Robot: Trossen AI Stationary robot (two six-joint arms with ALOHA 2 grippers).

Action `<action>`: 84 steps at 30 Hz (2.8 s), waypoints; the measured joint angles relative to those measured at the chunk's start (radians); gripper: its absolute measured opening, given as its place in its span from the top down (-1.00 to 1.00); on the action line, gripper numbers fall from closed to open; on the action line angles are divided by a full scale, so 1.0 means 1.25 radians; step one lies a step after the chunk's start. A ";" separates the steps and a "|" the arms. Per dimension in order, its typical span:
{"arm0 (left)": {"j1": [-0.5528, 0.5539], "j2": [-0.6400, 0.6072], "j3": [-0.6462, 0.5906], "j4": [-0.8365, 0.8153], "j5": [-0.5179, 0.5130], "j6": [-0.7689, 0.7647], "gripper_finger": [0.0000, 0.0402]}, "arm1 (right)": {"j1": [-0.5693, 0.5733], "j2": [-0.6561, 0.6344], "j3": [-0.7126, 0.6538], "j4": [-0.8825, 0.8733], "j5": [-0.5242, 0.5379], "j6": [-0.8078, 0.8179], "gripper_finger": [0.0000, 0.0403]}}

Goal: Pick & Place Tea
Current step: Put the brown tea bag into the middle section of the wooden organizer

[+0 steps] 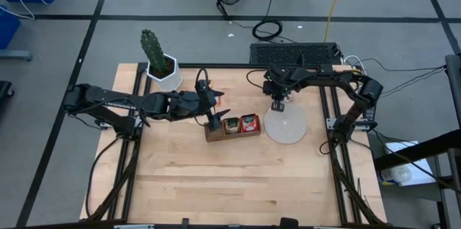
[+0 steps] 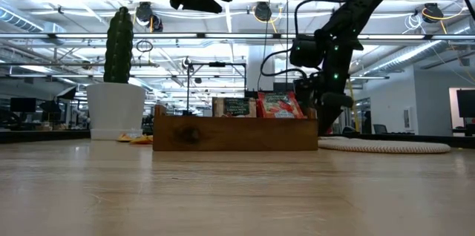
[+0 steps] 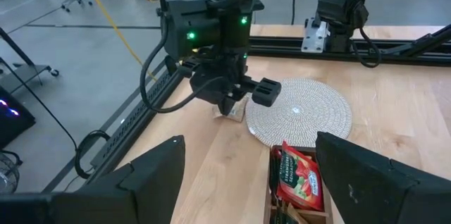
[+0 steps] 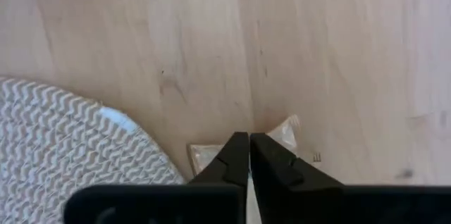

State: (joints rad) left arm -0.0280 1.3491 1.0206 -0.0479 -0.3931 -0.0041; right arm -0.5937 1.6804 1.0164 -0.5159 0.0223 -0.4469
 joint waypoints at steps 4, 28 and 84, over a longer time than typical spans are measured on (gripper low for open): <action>0.000 0.000 0.000 0.000 0.000 0.000 -0.54 | 0.005 -0.003 0.002 -0.016 0.080 -0.008 0.73; 0.000 0.000 0.000 0.000 0.000 0.000 -0.54 | -0.015 0.107 0.004 -0.007 0.026 0.032 0.79; 0.000 0.000 0.000 0.013 0.001 0.000 -0.54 | -0.146 -0.097 -0.275 -0.072 0.159 0.459 0.90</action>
State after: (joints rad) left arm -0.0280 1.3495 1.0203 -0.0316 -0.3920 -0.0040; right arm -0.7758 1.5597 0.6721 -0.6057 0.2206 0.1262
